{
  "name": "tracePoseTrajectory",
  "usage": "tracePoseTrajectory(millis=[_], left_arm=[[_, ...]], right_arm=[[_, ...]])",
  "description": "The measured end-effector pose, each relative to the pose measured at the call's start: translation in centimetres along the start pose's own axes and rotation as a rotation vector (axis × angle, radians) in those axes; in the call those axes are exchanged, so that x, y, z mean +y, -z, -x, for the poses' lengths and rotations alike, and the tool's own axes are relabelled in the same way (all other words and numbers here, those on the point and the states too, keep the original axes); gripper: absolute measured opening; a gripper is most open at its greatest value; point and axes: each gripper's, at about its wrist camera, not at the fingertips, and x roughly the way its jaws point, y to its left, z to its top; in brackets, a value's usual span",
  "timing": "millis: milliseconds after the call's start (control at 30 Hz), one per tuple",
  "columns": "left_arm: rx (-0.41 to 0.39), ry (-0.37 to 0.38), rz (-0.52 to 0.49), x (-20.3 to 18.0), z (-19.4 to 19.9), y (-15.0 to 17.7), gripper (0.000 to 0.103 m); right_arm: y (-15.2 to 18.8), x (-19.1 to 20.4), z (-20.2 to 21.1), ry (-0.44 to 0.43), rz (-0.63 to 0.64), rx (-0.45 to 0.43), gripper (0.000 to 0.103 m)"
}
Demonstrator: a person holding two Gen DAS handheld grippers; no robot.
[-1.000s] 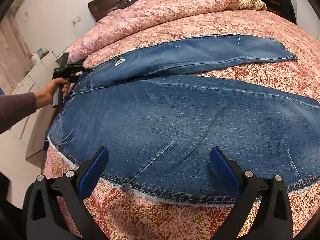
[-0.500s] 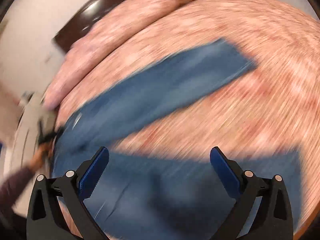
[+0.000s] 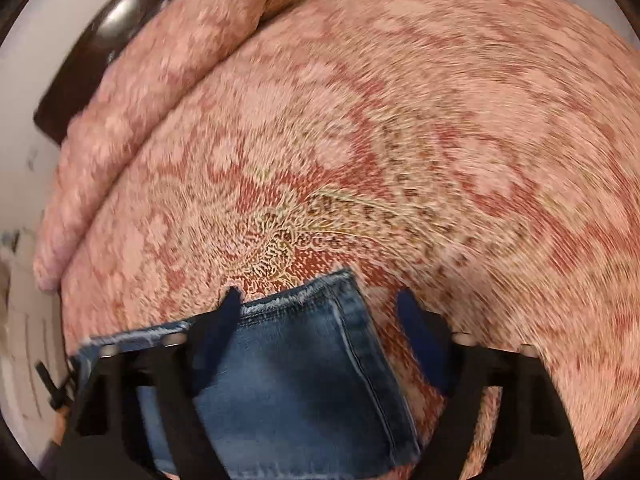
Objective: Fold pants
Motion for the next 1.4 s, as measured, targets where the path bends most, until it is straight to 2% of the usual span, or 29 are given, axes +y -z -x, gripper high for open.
tracePoseTrajectory(millis=[67,167,233,300,367,467,500,733,833,967,1133,1233,1267,1300,1333,1400], left_arm=[[0.001,0.004,-0.001,0.0,0.0,0.1,0.015],[-0.002,0.010,0.004,0.2,0.0,0.1,0.015],[-0.002,0.010,0.005,0.3,0.0,0.1,0.015],[0.003,0.000,0.000,0.2,0.0,0.0,0.014],[0.008,-0.021,-0.008,-0.2,0.2,-0.2,0.013],[-0.012,-0.039,-0.014,-0.5,1.0,-0.4,0.012],[-0.049,-0.026,-0.008,-0.5,1.9,-0.5,0.012],[-0.235,0.135,0.030,0.2,8.2,0.4,0.010],[-0.294,0.210,0.049,0.4,11.3,1.3,0.010],[-0.360,0.312,0.083,1.0,15.0,3.5,0.010],[-0.384,0.383,0.121,3.3,18.4,7.9,0.010],[-0.350,0.394,0.144,5.1,19.1,11.3,0.011],[-0.335,0.379,0.144,5.6,19.1,12.3,0.014],[-0.313,0.341,0.145,6.0,19.1,13.3,0.026],[-0.265,0.285,0.157,6.7,18.6,14.5,0.033],[-0.182,0.168,0.220,8.7,17.9,16.6,0.056]], right_arm=[[-0.6,0.3,-1.6,0.042,0.020,0.044,0.067],[-0.9,0.2,-2.8,0.082,0.016,0.053,0.066],[-0.9,0.4,-3.5,0.090,0.036,0.058,0.058],[-0.8,1.0,-4.1,0.118,0.068,0.068,0.026],[-0.6,1.9,-4.0,0.140,0.114,0.058,0.020],[-0.2,3.3,-2.5,0.173,0.164,0.005,0.019],[-0.1,3.4,-1.5,0.162,0.160,-0.024,0.019],[3.2,5.6,6.7,0.106,0.219,-0.198,0.019],[6.0,5.9,10.8,0.076,0.227,-0.257,0.019],[11.8,4.7,15.7,0.037,0.213,-0.302,0.018],[19.7,2.1,18.9,0.010,0.155,-0.294,0.018],[24.3,-0.6,19.0,-0.006,0.082,-0.247,0.018],[26.0,-1.8,18.4,0.006,0.048,-0.225,0.018],[27.4,-2.8,17.7,0.004,0.026,-0.190,0.017],[29.3,-4.1,16.3,0.011,-0.021,-0.118,0.018],[32.1,-5.9,14.9,0.098,-0.113,-0.035,0.026]])
